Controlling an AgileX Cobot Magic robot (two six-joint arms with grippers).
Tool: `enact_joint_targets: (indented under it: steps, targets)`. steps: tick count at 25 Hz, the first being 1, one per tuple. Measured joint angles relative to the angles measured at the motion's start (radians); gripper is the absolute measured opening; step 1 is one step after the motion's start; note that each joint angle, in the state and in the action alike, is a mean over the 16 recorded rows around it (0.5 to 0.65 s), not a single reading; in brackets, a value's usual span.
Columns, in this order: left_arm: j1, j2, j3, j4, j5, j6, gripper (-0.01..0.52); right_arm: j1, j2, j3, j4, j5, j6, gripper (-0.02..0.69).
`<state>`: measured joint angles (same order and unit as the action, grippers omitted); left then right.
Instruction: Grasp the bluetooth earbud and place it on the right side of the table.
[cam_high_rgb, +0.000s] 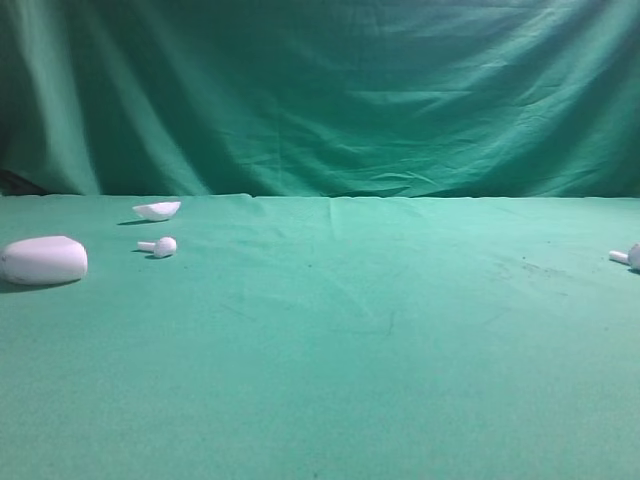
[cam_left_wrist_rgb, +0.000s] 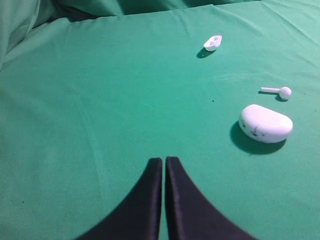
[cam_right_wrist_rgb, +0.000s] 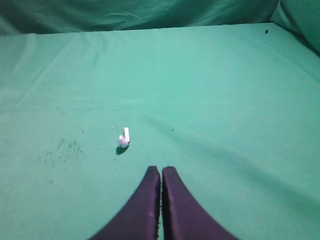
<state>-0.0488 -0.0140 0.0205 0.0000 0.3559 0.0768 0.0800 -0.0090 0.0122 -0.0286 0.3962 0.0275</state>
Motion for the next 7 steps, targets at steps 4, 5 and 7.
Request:
enact_joint_targets:
  steps: [4,5,7]
  targets:
    - [0.0,0.0,0.0,0.0,0.0,0.0,0.0,0.0,0.0,0.014,0.007,-0.005,0.009,0.0]
    - [0.0,0.0,0.0,0.0,0.0,0.0,0.0,0.0,0.0,0.015,0.008,-0.006,0.011,0.0]
    - [0.0,0.0,0.0,0.0,0.0,0.0,0.0,0.0,0.0,0.015,0.009,-0.007,0.012,0.0]
